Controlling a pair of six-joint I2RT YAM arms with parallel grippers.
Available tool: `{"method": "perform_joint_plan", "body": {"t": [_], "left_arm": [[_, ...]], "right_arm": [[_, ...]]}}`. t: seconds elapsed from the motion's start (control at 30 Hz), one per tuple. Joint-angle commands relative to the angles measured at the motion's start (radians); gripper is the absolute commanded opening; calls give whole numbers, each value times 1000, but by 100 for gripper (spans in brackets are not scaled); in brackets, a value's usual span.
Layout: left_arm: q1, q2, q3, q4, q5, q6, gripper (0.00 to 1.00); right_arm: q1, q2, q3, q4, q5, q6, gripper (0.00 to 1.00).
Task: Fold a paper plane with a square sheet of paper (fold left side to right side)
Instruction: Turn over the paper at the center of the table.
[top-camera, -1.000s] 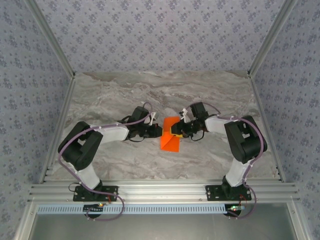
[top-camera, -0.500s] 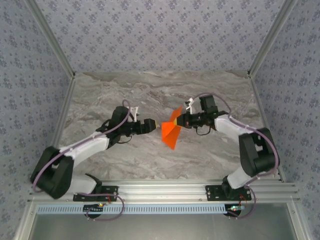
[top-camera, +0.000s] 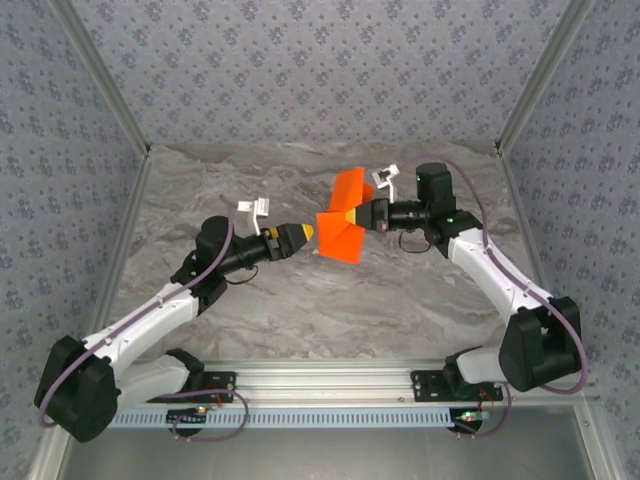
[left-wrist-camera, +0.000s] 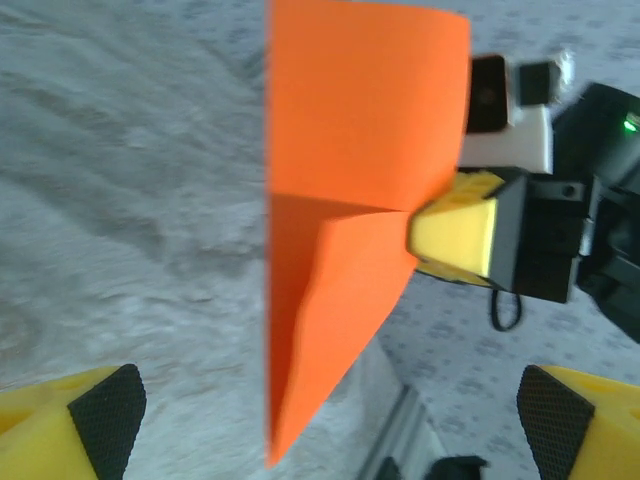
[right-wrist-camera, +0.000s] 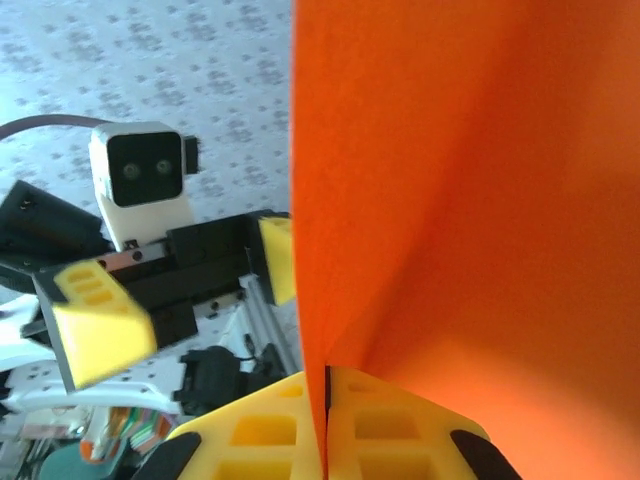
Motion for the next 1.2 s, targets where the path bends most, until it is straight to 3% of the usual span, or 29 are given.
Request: {"method": "perform_joint_plan", "body": {"t": [0.0, 0.3, 0.53, 0.6, 0.77, 0.9, 0.97, 1.03, 1.17], "left_arm": [[-32, -33, 33, 170, 51, -38, 98], [-46, -28, 33, 176, 24, -30, 97], [-65, -44, 33, 249, 54, -34, 82], [-74, -44, 36, 262, 57, -35, 72], [-81, -50, 43, 243, 44, -31, 33], [-82, -64, 37, 201, 17, -13, 13], [-86, -76, 46, 114, -14, 15, 5], [-108, -95, 89, -78, -98, 108, 0], [-231, -90, 222, -548, -448, 317, 0]], "right_arm": [[63, -66, 83, 99, -53, 104, 5], [95, -82, 127, 15, -28, 60, 6], [97, -81, 119, 19, -28, 71, 7], [98, -80, 118, 25, -27, 77, 7], [99, -82, 112, 17, -20, 78, 11], [88, -98, 111, -36, 10, 41, 26], [70, -117, 115, -118, 61, -11, 35], [46, -144, 131, -302, 202, -116, 46], [-18, -212, 166, -586, 559, -229, 60]]}}
